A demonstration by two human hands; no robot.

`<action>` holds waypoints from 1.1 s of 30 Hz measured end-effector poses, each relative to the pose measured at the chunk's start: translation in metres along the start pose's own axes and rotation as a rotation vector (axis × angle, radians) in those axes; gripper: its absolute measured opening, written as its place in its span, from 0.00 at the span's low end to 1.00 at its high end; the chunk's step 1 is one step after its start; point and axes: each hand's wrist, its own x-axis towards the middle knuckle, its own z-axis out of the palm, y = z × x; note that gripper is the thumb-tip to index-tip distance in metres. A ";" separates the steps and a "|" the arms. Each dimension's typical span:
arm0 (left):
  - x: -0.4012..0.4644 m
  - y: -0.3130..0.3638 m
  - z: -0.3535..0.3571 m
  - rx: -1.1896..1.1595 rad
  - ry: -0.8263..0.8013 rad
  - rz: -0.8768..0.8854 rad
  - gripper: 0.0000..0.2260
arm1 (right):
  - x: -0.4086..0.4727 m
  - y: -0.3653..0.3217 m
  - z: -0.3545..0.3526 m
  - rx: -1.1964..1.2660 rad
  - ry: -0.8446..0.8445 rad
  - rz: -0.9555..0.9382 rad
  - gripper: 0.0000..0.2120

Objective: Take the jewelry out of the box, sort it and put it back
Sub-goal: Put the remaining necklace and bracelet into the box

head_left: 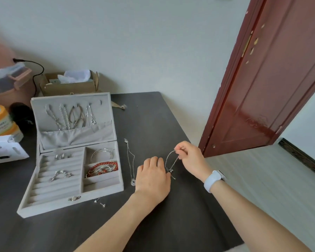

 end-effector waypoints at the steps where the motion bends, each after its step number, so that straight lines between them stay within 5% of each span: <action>1: 0.017 0.000 0.000 0.000 -0.017 -0.016 0.24 | 0.015 0.003 0.001 0.032 0.012 0.035 0.07; 7: 0.108 -0.026 0.008 0.071 -0.121 -0.045 0.31 | 0.107 0.019 0.015 0.187 0.158 0.158 0.08; 20: 0.201 -0.042 0.024 0.164 -0.071 -0.063 0.28 | 0.203 0.034 0.045 -0.123 0.399 0.111 0.09; 28: 0.212 -0.044 0.025 0.146 -0.059 -0.060 0.27 | 0.199 0.047 0.041 -0.103 0.358 0.213 0.15; 31: 0.204 -0.045 0.025 0.129 -0.042 -0.070 0.27 | 0.175 0.045 0.039 -0.266 0.258 0.137 0.09; 33: 0.193 -0.044 0.022 0.124 -0.068 -0.062 0.26 | 0.155 0.041 0.035 -0.422 0.148 0.111 0.15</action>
